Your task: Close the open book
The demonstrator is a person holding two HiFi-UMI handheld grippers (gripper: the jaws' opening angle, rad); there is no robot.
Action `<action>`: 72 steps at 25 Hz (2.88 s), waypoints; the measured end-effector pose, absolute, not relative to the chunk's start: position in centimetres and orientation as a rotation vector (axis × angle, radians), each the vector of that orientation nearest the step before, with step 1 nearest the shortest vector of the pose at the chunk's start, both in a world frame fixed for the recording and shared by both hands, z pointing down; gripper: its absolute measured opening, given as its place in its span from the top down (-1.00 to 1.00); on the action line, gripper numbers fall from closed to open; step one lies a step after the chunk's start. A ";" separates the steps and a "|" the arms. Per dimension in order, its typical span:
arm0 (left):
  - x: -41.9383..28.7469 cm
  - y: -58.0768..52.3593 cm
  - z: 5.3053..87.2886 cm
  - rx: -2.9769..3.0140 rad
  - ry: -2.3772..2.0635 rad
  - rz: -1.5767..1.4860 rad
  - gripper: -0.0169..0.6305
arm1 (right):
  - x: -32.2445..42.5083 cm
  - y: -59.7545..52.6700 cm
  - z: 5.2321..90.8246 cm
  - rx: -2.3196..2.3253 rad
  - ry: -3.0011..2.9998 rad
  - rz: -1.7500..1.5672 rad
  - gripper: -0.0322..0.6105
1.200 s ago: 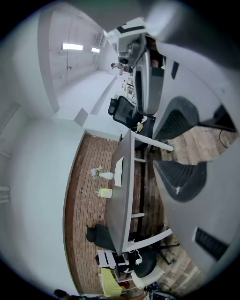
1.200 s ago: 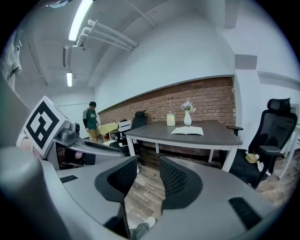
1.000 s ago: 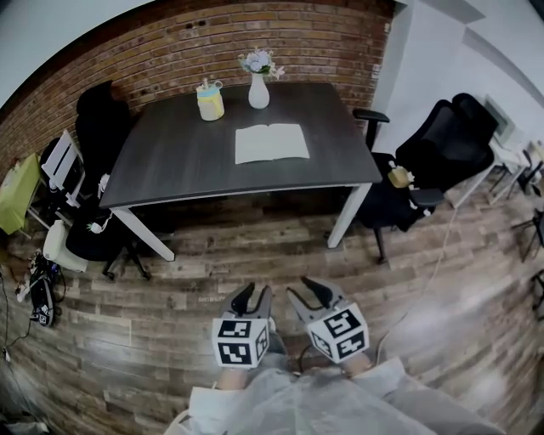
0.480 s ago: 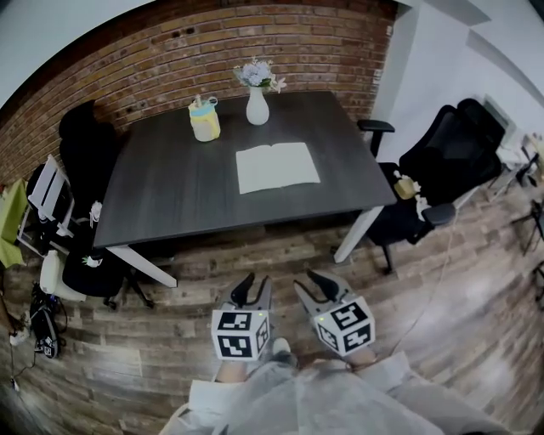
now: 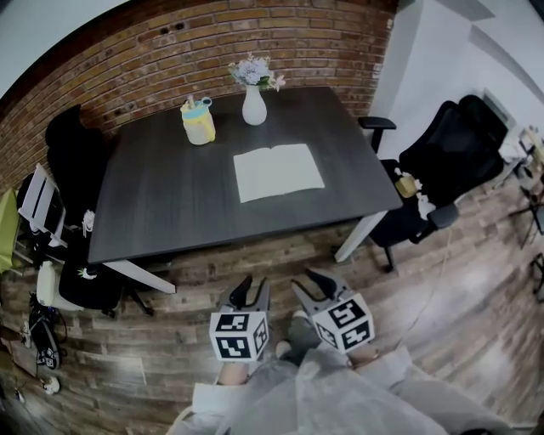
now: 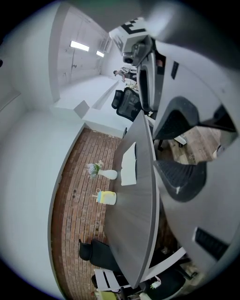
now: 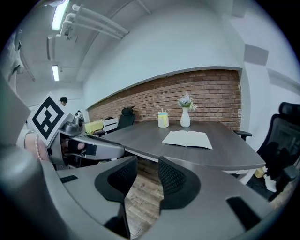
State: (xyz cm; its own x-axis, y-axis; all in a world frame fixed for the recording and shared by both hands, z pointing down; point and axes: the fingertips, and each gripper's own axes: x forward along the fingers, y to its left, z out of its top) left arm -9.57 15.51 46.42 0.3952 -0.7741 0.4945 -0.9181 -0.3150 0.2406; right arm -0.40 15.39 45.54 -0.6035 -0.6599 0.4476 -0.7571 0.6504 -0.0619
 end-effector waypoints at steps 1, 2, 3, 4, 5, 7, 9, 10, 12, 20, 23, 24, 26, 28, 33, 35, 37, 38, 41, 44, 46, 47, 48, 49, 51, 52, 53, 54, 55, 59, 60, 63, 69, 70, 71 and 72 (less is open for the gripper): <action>-9.4 15.1 46.6 2.174 -1.439 0.398 0.58 | -0.4 15.0 45.6 1.115 -2.480 0.351 0.49; -9.3 14.7 46.7 2.176 -1.432 0.400 0.57 | -0.3 14.5 45.7 1.115 -2.474 0.358 0.49; -9.3 14.2 46.7 2.178 -1.427 0.400 0.58 | -0.4 13.9 45.9 1.116 -2.471 0.365 0.49; -9.4 13.6 46.8 2.179 -1.425 0.400 0.58 | -0.7 13.2 45.9 1.112 -2.471 0.367 0.49; -9.6 13.0 46.8 2.178 -1.425 0.399 0.58 | -1.0 12.5 45.9 1.105 -2.474 0.365 0.49; -10.1 11.6 46.9 2.167 -1.434 0.400 0.58 | -1.7 11.0 45.7 1.092 -2.490 0.354 0.49; -10.7 10.2 47.1 2.152 -1.444 0.399 0.58 | -2.1 9.2 45.6 1.095 -2.507 0.335 0.49; -10.9 9.4 47.2 2.143 -1.449 0.399 0.58 | -2.2 8.2 45.7 1.099 -2.510 0.329 0.49; -11.6 7.6 47.5 2.124 -1.465 0.396 0.58 | -2.4 6.1 45.9 1.097 -2.510 0.331 0.49; -13.5 -0.6 48.1 2.059 -1.529 0.401 0.58 | -3.3 -3.2 46.9 1.034 -2.520 0.356 0.49; -13.9 -3.9 47.9 2.046 -1.538 0.409 0.57 | -3.8 -6.9 46.6 1.011 -2.530 0.348 0.49; -14.0 -5.1 47.8 2.042 -1.541 0.409 0.58 | -3.9 -8.1 46.5 1.005 -2.530 0.348 0.49; -14.0 -7.3 47.6 2.039 -1.548 0.406 0.58 | -4.2 -10.5 46.1 0.988 -2.541 0.337 0.49; -14.1 -9.4 47.4 2.038 -1.559 0.406 0.58 | -4.5 -12.9 45.7 0.970 -2.552 0.321 0.49; -15.1 -14.1 47.0 2.017 -1.584 0.391 0.58 | -5.7 -17.7 45.0 0.920 -2.566 0.277 0.49; -15.3 -15.6 46.8 2.012 -1.597 0.375 0.57 | -5.9 -18.8 44.4 0.900 -2.553 0.289 0.49; -15.5 -17.0 46.7 2.002 -1.614 0.357 0.58 | -6.1 -19.6 43.9 0.860 -2.527 0.298 0.49; -15.7 -17.6 46.7 1.996 -1.623 0.351 0.58 | -6.3 -20.0 43.9 0.842 -2.522 0.294 0.49; -16.0 -18.6 47.1 1.979 -1.641 0.347 0.57 | -6.6 -21.3 44.8 0.819 -2.542 0.272 0.49; -16.5 -18.6 47.8 1.947 -1.656 0.344 0.58 | -7.0 -22.4 45.7 0.808 -2.590 0.228 0.49; -17.0 -18.3 48.2 1.919 -1.667 0.345 0.58 | -7.1 -22.5 46.1 0.779 -2.588 0.227 0.49; -17.2 -18.1 48.4 1.905 -1.672 0.346 0.58 | -7.1 -22.5 46.3 0.771 -2.578 0.237 0.49; -17.4 -18.0 48.6 1.892 -1.675 0.348 0.58 | -7.1 -22.5 46.5 0.764 -2.572 0.245 0.49; -17.6 -17.9 48.8 1.879 -1.677 0.348 0.58 | -7.1 -22.5 46.6 0.756 -2.572 0.248 0.49; -17.9 -17.6 49.1 1.856 -1.681 0.345 0.58 | -7.2 -22.4 46.8 0.741 -2.575 0.246 0.49; -18.0 -17.5 49.2 1.848 -1.683 0.343 0.58 | -7.3 -22.3 46.9 0.734 -2.570 0.247 0.49; -18.2 -17.3 49.3 1.842 -1.685 0.341 0.58 | -7.3 -22.0 46.9 0.726 -2.556 0.255 0.49; -18.3 -17.2 49.5 1.837 -1.685 0.339 0.58 | -7.4 -21.6 46.8 0.717 -2.535 0.270 0.49; -18.4 -17.2 49.6 1.834 -1.683 0.338 0.58 | -7.5 -21.3 46.9 0.710 -2.519 0.280 0.49; -18.6 -17.0 50.2 1.830 -1.658 0.340 0.58 | -7.5 -20.8 47.6 0.708 -2.493 0.283 0.49; -18.7 -16.9 50.3 1.831 -1.649 0.340 0.58 | -7.5 -20.7 47.5 0.711 -2.478 0.297 0.49; -18.8 -16.8 50.5 1.841 -1.615 0.348 0.58 | -7.7 -20.5 47.6 0.727 -2.461 0.304 0.49; -18.6 -16.6 50.7 1.871 -1.557 0.366 0.58 | -8.0 -19.1 47.9 0.698 -2.392 0.243 0.49; -18.6 -16.5 50.7 1.875 -1.545 0.369 0.58 | -8.1 -19.0 48.0 0.696 -2.395 0.236 0.49; -18.5 -16.4 50.9 1.877 -1.532 0.373 0.58 | -8.3 -18.8 48.2 0.697 -2.404 0.234 0.49; -18.5 -16.2 51.0 1.876 -1.522 0.377 0.58 | -8.5 -18.6 48.4 0.693 -2.405 0.233 0.49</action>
